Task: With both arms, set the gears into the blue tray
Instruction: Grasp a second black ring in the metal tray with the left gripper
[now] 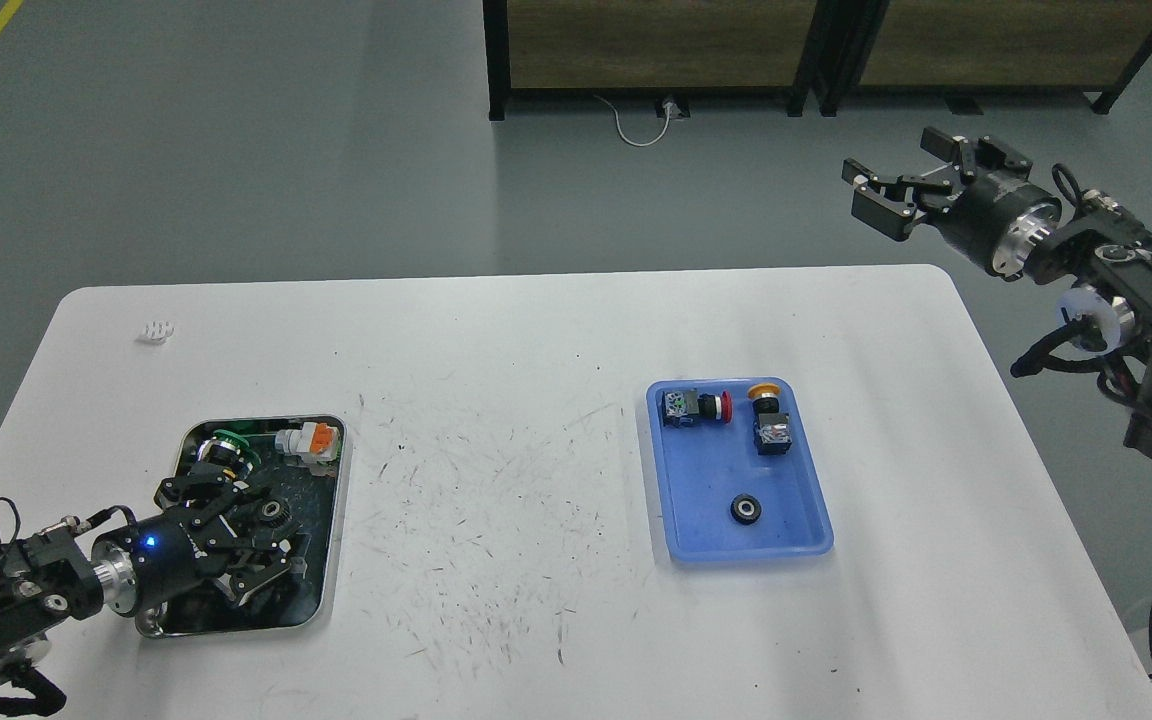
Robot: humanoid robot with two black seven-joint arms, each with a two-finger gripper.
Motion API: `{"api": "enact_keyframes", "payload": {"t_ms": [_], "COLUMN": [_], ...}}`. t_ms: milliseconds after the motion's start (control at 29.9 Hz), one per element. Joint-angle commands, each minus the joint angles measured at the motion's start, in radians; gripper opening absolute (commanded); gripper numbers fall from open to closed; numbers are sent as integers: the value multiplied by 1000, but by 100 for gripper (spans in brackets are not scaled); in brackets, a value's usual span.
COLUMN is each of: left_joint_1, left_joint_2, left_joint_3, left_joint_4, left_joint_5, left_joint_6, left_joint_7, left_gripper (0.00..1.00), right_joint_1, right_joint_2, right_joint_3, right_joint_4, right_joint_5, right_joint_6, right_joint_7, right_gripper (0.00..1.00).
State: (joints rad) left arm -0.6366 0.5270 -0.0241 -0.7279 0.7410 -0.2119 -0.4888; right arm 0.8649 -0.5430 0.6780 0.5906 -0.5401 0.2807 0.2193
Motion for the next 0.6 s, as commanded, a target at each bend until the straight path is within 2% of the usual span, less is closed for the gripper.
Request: {"api": "enact_keyframes", "payload": {"t_ms": [0, 569], "left_joint_1": [0, -1], "left_joint_2": [5, 11], "left_joint_3": [0, 23], "left_joint_4": [5, 7], "left_joint_5": [0, 0], "left_joint_6": [0, -1], "left_joint_7": [0, 0], "left_gripper": [53, 37], "right_joint_1": [-3, -1], "right_joint_2": [2, 2], "right_joint_3": [2, 2], "right_joint_4": [0, 1], "right_joint_5": [0, 0], "right_joint_6": [0, 0], "right_joint_7": [0, 0], "right_gripper": [100, 100]}}
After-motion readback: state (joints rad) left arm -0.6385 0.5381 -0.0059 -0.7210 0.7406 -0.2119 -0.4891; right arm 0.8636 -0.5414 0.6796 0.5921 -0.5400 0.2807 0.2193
